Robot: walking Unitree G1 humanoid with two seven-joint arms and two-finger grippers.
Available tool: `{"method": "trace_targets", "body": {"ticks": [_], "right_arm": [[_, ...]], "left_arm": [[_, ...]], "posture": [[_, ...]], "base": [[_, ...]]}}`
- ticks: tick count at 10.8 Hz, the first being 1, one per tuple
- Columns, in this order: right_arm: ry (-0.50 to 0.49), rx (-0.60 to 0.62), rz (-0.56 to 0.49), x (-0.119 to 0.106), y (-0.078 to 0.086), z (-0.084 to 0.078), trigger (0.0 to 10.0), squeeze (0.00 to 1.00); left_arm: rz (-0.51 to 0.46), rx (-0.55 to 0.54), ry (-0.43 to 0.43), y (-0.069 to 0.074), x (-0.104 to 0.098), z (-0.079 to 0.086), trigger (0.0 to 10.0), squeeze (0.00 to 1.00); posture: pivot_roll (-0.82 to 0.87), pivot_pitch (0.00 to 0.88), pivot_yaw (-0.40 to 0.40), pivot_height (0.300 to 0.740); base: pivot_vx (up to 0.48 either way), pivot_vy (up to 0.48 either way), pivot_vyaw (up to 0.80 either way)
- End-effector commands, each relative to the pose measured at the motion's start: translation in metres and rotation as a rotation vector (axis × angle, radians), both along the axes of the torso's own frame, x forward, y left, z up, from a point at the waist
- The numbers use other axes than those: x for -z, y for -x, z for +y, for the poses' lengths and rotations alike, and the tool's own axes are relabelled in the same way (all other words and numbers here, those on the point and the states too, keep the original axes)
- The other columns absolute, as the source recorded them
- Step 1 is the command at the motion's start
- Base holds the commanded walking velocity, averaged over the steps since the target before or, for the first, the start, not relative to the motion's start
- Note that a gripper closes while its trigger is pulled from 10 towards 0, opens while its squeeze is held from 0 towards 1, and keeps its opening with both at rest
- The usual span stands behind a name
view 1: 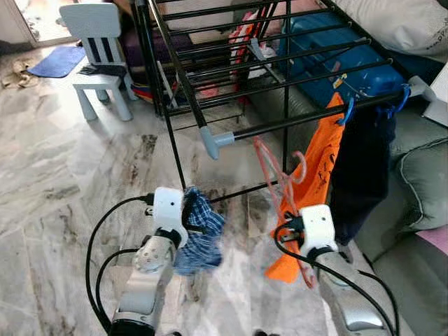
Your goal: Hang hanger
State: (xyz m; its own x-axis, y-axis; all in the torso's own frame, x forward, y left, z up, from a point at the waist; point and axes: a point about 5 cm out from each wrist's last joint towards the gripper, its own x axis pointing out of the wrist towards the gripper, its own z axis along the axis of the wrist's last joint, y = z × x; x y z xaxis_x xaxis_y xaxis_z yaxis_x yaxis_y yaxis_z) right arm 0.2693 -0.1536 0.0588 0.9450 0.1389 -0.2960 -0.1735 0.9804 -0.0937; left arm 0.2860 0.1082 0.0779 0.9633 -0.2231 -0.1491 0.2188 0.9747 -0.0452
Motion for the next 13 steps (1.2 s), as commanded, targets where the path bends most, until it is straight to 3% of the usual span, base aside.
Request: {"method": "trace_targets", "body": {"ticks": [1,7,8,11,13], "right_arm": [[-0.019,-0.012,0.002,-0.002,0.001,0.003,10.0,0.00],[-0.025,-0.029,0.041,0.002,0.002,0.005,10.0,0.00],[-0.026,-0.024,0.046,0.003,0.004,0.004,10.0,0.00],[-0.032,-0.021,0.052,0.004,0.002,0.008,10.0,0.00],[-0.034,-0.019,0.053,0.004,0.003,0.009,10.0,0.00]], "left_arm": [[-0.013,0.000,-0.013,0.001,-0.003,0.000,10.0,0.00],[-0.014,0.003,-0.027,0.004,-0.002,-0.002,10.0,0.00],[0.001,-0.026,-0.020,0.003,-0.001,0.004,10.0,0.00],[-0.006,-0.027,-0.043,0.002,-0.003,0.013,10.0,0.00],[-0.003,-0.022,-0.041,0.003,-0.003,0.011,10.0,0.00]], "posture": [[-0.03,0.108,-0.007,0.740],[-0.02,0.057,-0.021,0.740],[-0.03,0.042,-0.013,0.740],[-0.02,0.067,-0.010,0.740],[-0.02,0.080,-0.009,0.740]], "base": [[-0.266,0.000,0.00],[-0.299,0.000,0.00],[-0.307,0.000,0.00],[-0.310,0.000,0.00],[-0.311,0.000,0.00]]}}
